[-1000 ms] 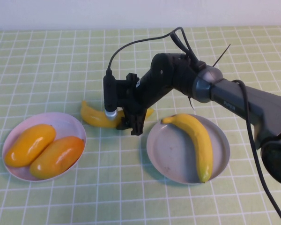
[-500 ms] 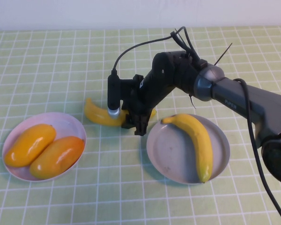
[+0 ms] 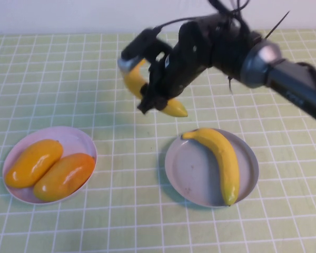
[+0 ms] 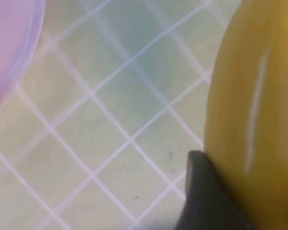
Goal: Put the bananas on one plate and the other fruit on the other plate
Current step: Put another type of fruit in the right plate
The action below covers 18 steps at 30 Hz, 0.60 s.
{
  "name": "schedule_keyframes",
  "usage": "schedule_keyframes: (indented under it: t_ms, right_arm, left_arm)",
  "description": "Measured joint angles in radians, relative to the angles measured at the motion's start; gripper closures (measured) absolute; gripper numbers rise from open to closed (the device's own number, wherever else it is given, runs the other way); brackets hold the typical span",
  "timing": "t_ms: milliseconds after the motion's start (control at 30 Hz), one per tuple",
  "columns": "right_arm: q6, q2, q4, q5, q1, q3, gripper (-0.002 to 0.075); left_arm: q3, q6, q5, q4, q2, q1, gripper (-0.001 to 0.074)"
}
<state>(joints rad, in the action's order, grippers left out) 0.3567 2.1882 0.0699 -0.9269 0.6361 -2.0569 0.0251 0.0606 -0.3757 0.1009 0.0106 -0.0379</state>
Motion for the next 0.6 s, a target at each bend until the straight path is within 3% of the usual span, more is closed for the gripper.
schedule_keyframes:
  t_ms: [100,200,600]
  right_arm:
    - [-0.297,-0.078,-0.056,-0.054,0.004,0.021,0.0405]
    - [-0.448,-0.144,-0.094,-0.104,0.013,0.093,0.0405]
    - [-0.560,-0.322,-0.129,-0.007,0.069,0.598,0.0406]
  left_arm:
    - [0.000,0.000,0.000,0.000,0.000,0.000,0.0733]
    - [0.000,0.000,0.000,0.000,0.000,0.000,0.0733]
    - [0.000,0.000,0.000,0.000,0.000,0.000,0.0733]
